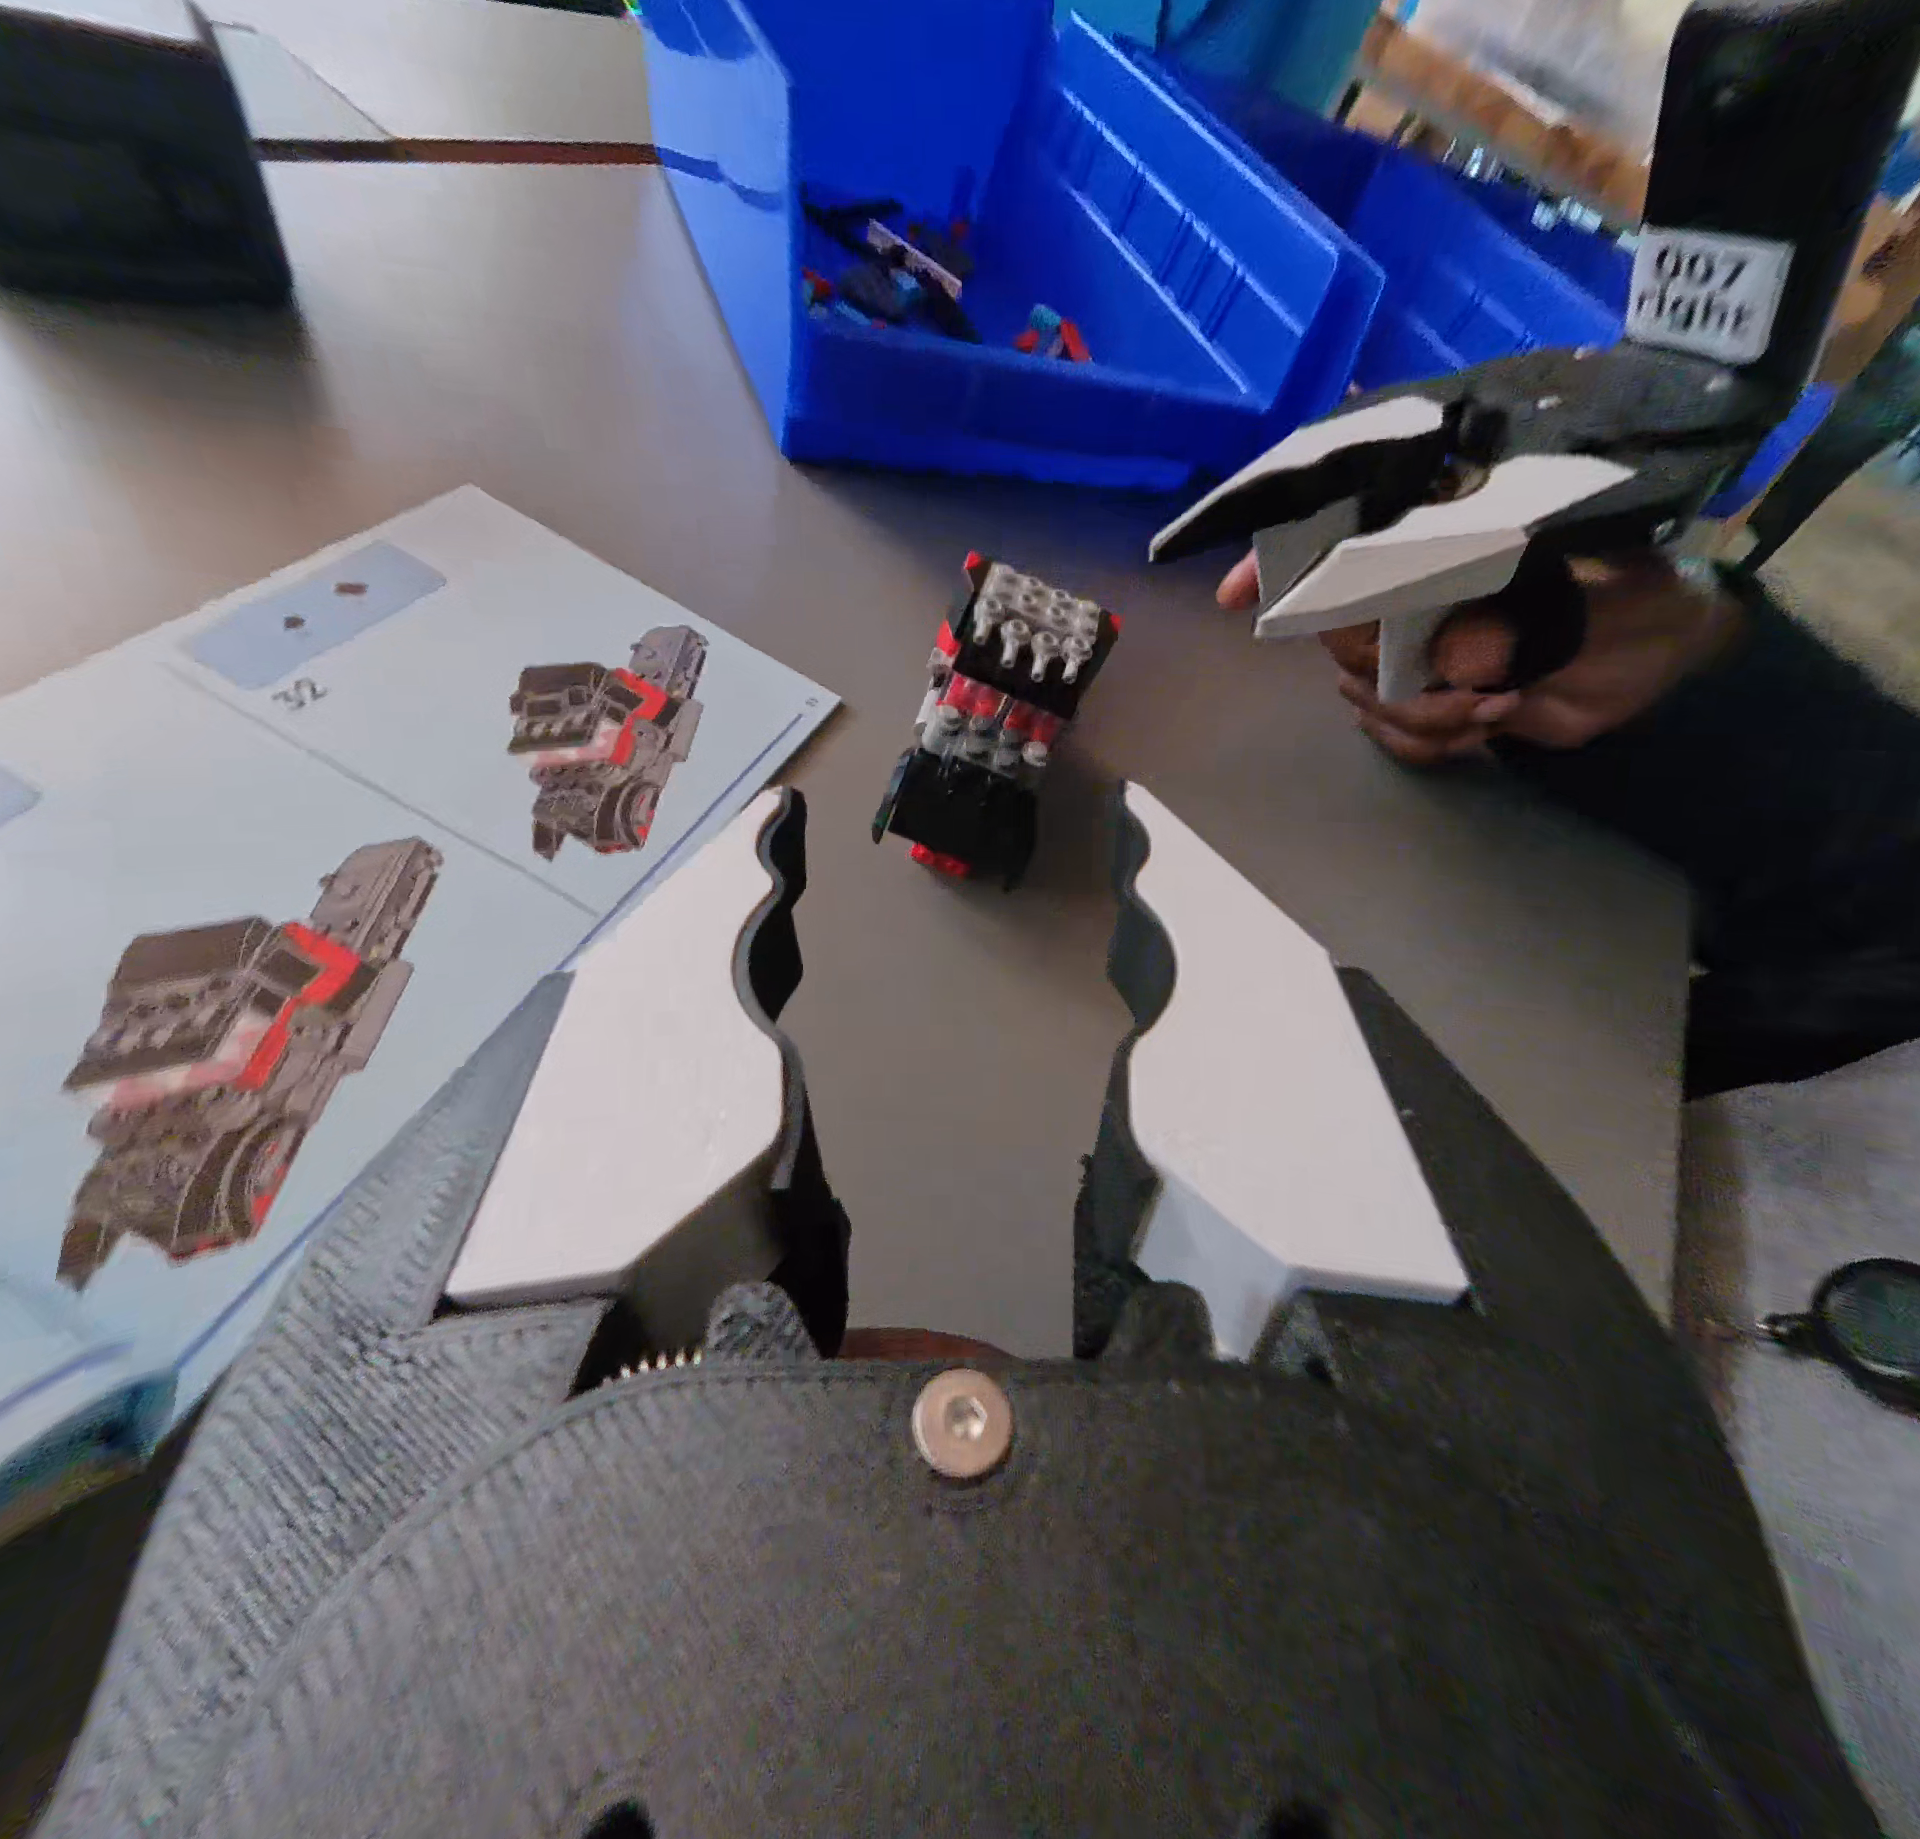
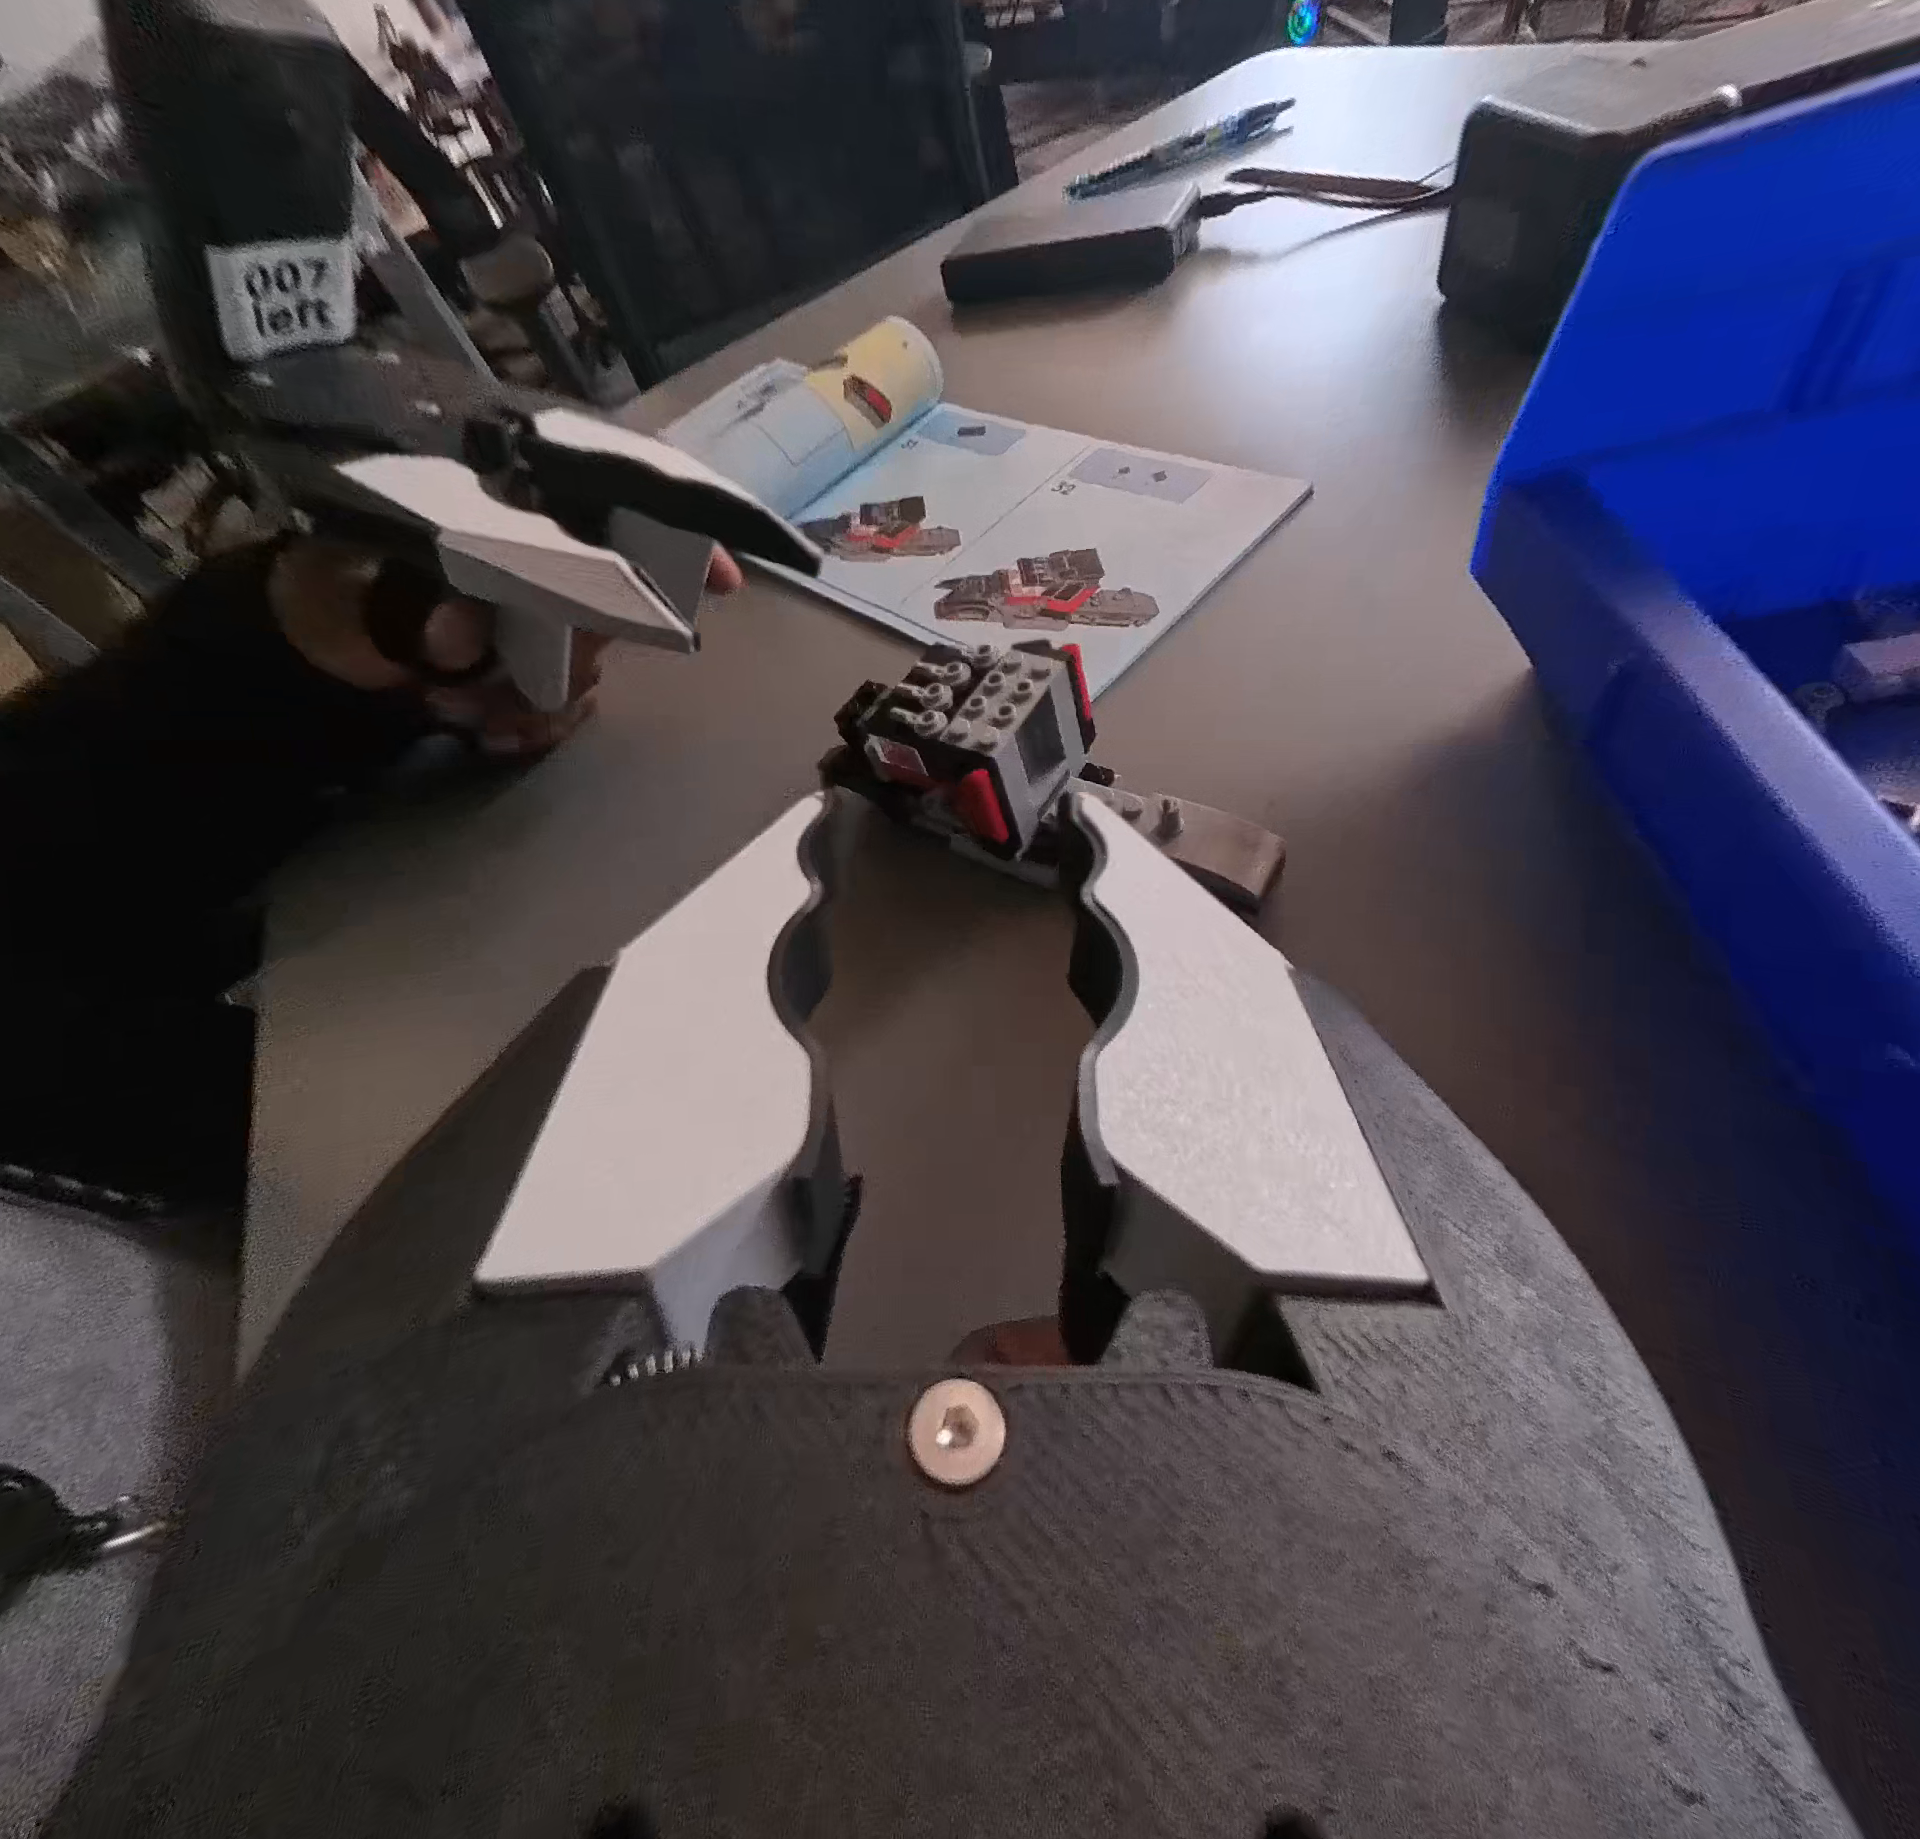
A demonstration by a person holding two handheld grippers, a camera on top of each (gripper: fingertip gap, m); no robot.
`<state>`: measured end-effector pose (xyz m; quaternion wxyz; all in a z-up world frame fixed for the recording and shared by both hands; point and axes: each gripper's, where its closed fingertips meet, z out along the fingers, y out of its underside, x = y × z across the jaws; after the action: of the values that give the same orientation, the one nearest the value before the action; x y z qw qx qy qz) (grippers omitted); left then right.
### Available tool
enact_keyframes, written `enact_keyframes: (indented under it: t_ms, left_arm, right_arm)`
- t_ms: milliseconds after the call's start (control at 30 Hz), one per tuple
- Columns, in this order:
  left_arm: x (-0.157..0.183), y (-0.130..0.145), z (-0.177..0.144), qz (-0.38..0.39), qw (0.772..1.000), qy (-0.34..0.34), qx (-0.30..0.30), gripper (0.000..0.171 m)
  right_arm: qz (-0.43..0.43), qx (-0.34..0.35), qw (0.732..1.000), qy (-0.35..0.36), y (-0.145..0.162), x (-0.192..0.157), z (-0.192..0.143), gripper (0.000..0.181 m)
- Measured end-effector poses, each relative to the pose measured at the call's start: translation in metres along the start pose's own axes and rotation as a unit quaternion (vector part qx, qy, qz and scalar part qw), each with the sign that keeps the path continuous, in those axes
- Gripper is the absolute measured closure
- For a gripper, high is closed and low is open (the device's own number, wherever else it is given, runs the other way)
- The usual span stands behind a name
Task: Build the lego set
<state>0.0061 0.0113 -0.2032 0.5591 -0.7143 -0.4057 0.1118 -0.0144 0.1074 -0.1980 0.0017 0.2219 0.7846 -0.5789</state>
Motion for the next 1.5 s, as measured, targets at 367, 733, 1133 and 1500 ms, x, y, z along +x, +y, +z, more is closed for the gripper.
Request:
enact_keyframes:
  t_ms: [367, 733, 1133, 1500]
  left_arm:
    - [0.004, 0.000, 0.046, 0.141, 0.987, 0.008, -0.070, 0.132]
    - [0.009, 0.003, 0.052, 0.174, 0.980, 0.035, -0.086, 0.125]
    - [0.013, -0.001, 0.060, 0.185, 0.979, 0.038, -0.081, 0.137]
    - [0.013, -0.001, 0.060, 0.189, 0.978, 0.037, -0.080, 0.138]
  right_arm:
    - [-0.082, -0.083, 0.993, 0.027, 0.013, 0.005, 0.027, 0.150]
    - [-0.084, -0.076, 0.993, 0.016, 0.008, 0.006, 0.029, 0.164]
    - [-0.100, -0.073, 0.992, 0.027, 0.007, 0.006, 0.032, 0.166]
    - [-0.117, -0.075, 0.990, 0.035, 0.008, 0.005, 0.033, 0.166]
